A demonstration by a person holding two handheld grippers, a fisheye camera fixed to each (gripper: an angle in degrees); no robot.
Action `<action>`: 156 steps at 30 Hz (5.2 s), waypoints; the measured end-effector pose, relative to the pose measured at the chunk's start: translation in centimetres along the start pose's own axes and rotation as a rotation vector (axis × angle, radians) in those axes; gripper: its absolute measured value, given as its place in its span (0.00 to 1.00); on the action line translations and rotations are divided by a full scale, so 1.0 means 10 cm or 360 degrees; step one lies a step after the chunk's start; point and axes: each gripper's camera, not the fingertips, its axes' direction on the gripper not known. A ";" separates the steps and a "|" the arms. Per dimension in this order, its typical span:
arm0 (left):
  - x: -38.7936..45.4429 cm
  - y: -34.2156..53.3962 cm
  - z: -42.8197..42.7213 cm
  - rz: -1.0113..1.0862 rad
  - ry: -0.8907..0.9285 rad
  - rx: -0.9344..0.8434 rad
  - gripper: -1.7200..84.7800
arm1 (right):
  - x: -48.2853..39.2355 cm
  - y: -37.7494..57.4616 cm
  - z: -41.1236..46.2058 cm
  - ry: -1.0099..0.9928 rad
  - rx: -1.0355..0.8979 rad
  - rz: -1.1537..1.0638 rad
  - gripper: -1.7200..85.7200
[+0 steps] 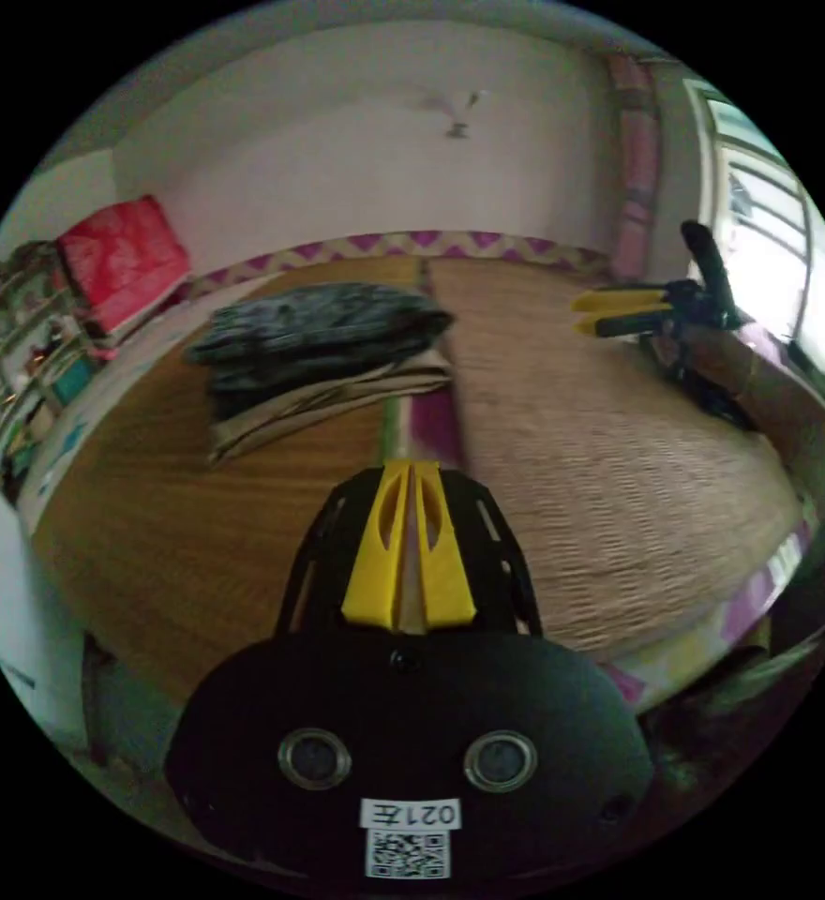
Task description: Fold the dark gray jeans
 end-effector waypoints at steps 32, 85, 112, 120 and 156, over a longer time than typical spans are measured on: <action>-1.06 0.82 -0.06 -0.0439 0.0017 -0.0221 0.01 | -3.12 -3.91 2.59 0.0195 -0.0173 -0.0288 0.02; 1.29 1.23 -0.49 -0.0043 0.0823 -0.0252 0.01 | 1.55 2.95 -6.99 0.0594 0.0570 0.1725 0.02; 4.38 0.49 -0.04 0.1012 0.0666 -0.0263 0.12 | 2.25 2.32 -5.26 0.0590 -0.0493 0.1117 0.03; 3.51 -0.10 -0.36 0.0500 0.0961 -0.0063 0.05 | 2.09 2.20 -4.99 0.0649 -0.0526 0.1077 0.03; -0.62 -0.86 -0.52 0.0470 0.0585 -0.0071 0.11 | 2.25 0.65 -4.32 0.0608 -0.0676 0.0276 0.15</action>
